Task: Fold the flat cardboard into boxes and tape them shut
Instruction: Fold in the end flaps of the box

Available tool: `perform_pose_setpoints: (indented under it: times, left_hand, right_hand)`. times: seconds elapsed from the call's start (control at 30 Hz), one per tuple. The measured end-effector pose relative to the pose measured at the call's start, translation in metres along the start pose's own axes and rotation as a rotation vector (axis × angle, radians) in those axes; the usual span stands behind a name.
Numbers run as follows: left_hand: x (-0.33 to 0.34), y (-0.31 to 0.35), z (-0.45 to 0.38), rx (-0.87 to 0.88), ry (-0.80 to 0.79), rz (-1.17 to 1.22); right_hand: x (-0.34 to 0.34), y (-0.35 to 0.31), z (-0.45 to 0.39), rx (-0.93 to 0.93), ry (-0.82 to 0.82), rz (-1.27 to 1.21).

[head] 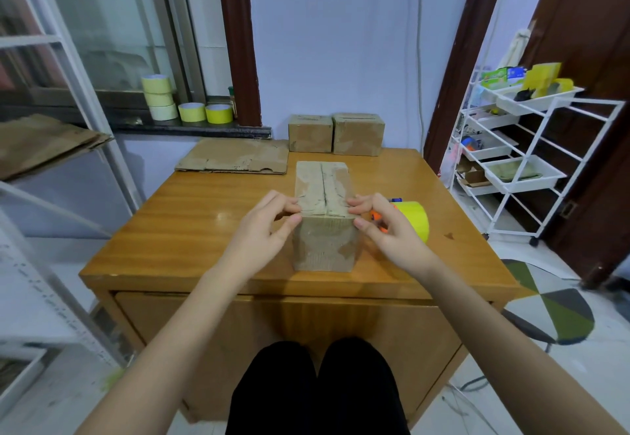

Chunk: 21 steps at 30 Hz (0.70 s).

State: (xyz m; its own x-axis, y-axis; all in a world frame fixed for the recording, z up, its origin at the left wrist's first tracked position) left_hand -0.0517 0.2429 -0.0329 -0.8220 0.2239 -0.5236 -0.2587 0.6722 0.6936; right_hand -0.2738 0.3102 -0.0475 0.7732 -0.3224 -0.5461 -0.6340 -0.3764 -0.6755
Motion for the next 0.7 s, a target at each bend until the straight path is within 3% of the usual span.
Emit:
perform_pose_setpoints:
  times: [0.07,0.17,0.23,0.47,0.7]
  left_hand:
    - [0.001,0.010,-0.003,-0.010,0.021,-0.122]
    - [0.016,0.029,-0.008,0.101,0.051,-0.417]
    - [0.030,0.032,-0.007,0.212,-0.008,-0.473]
    - [0.035,0.013,-0.005,0.340,-0.003,-0.507]
    - [0.046,0.004,0.001,0.272,0.122,-0.578]
  right_hand:
    - [-0.004,-0.005,-0.005,-0.023,0.053,0.157]
    - [-0.002,-0.020,-0.022,-0.265,0.127,0.765]
    - [0.005,-0.027,-0.028,-0.386,0.116,0.902]
    - [0.020,-0.003,-0.005,-0.299,0.185,0.689]
    - [0.015,0.000,-0.007,-0.190,0.183,0.373]
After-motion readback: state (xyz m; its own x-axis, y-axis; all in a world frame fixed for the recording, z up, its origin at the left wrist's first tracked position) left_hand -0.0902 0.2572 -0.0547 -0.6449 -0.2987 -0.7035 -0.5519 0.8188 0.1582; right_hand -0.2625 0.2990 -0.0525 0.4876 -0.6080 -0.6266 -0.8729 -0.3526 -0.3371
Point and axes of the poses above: each hand's wrist, its own z-axis away from the middle knuckle, its own x-axis out of the palm, y = z × x, the point moved 1 cm from there along -z, towards the middle knuckle, and after that the axes turned 10 degrees about z, right-handed, at the moved point
